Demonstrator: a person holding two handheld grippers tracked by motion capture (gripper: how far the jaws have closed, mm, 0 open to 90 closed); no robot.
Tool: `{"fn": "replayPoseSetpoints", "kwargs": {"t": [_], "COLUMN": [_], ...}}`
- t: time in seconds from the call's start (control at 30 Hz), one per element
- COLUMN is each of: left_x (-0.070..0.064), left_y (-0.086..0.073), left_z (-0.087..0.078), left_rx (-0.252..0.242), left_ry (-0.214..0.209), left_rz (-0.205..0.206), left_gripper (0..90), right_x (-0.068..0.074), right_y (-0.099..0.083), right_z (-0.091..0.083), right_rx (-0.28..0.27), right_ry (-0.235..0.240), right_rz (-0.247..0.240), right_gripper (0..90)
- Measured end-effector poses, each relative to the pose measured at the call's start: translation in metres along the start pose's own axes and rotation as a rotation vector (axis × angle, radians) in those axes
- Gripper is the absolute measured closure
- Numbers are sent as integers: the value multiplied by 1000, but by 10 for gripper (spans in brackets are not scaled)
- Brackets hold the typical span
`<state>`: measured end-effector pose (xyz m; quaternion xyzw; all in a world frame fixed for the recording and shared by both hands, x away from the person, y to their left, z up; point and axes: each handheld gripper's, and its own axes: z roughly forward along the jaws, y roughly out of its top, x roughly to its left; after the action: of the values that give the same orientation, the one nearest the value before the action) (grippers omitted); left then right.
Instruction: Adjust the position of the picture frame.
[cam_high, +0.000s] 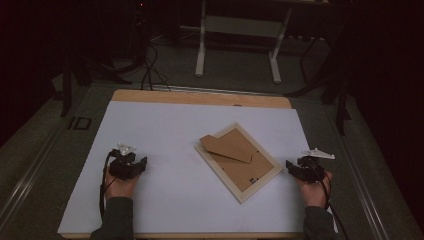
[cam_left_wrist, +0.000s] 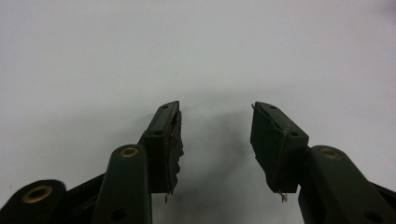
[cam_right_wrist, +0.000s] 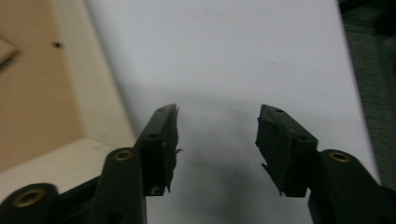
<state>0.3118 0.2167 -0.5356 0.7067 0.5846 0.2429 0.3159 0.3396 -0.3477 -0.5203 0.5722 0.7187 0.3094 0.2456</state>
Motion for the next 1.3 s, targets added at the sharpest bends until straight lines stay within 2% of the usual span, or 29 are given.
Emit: {"fn": "replayPoseSetpoints", "kwargs": {"t": [0.03, 0.07, 0.17, 0.2, 0.27, 0.4, 0.43, 0.47, 0.5, 0.53, 0.63, 0.77, 0.97, 1.13, 1.17, 1.3], "left_x": [0, -1, -1, -2, -2, -2, -2, -1, -1, 1, 3, 3, 1, 0, 0, -4], "left_y": [1, 2, 2, 2, 2, 3, 3, 3, 3, 3, 2, 2, 3, 3, 3, 3], "left_z": [-1, -2, -2, -4, -5, -4, -4, -4, -4, -5, -5, -5, -4, -3, -3, -3], "left_rx": [-7, -25, -37, -51, -65, -64, -62, -62, -62, -62, -62, -62, -52, -53, -50, -38], "left_ry": [-4, -12, -15, -24, -35, -32, -27, -16, -16, -14, -17, -20, -23, -28, -34, -52], "left_rz": [4, 20, 35, 52, 65, 68, 68, 65, 65, 53, 35, 35, 48, 51, 61, 86], "left_gripper": [540, 554, 566, 566, 585, 591, 591, 599, 602, 605, 603, 598, 617, 622, 628, 679], "right_x": [0, 3, 4, 5, 7, 8, 9, 10, 10, 10, 12, 16, 19, 19, 19, 18], "right_y": [0, 0, -1, -1, 0, 0, 0, -1, -1, -2, -2, -2, -5, -5, -4, -4], "right_z": [0, 0, 0, 0, -3, -5, -5, -8, -8, -11, -14, -14, -10, -10, -9, -6], "right_rx": [0, 7, 8, 9, -3, -7, -8, -8, -8, -5, 4, 48, 126, 127, 125, 124], "right_ry": [0, 21, 26, 29, 51, 61, 66, 82, 82, 107, 125, 114, 124, 116, 111, 93], "right_rz": [0, -1, -7, -9, 7, 9, 5, -7, -7, -28, -49, -85, -93, -73, -57, -41], "right_gripper": [494, 507, 514, 533, 528, 528, 547, 606, 606, 660, 775, 896, 900, 900, 900, 900]}}
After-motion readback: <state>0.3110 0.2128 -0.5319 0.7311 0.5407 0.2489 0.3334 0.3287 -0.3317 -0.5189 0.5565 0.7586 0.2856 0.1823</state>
